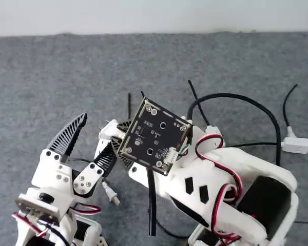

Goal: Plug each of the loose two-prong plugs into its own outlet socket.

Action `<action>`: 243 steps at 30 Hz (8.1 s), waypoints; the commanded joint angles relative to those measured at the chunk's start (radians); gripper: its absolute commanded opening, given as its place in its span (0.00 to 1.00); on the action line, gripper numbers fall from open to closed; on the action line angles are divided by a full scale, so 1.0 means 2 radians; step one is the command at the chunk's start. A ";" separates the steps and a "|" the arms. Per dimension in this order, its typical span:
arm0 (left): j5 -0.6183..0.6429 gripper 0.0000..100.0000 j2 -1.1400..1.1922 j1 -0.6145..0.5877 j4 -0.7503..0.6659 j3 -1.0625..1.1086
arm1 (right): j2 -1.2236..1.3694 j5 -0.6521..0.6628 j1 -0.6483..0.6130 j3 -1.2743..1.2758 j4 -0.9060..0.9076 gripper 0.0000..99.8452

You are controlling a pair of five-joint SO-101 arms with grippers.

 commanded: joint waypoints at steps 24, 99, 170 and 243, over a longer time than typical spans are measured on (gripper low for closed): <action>-0.006 0.25 -0.007 -0.010 0.010 0.008 | -0.113 0.017 0.014 0.219 -0.091 0.01; -0.064 0.25 -0.005 -0.091 -0.303 0.287 | 0.387 0.285 0.506 0.101 0.081 0.01; -0.065 0.25 -0.005 -0.090 -0.303 0.287 | 0.542 0.268 0.508 0.073 -0.002 0.01; -0.067 0.25 -0.005 -0.079 -0.303 0.291 | 0.554 0.261 0.698 -0.078 0.073 0.11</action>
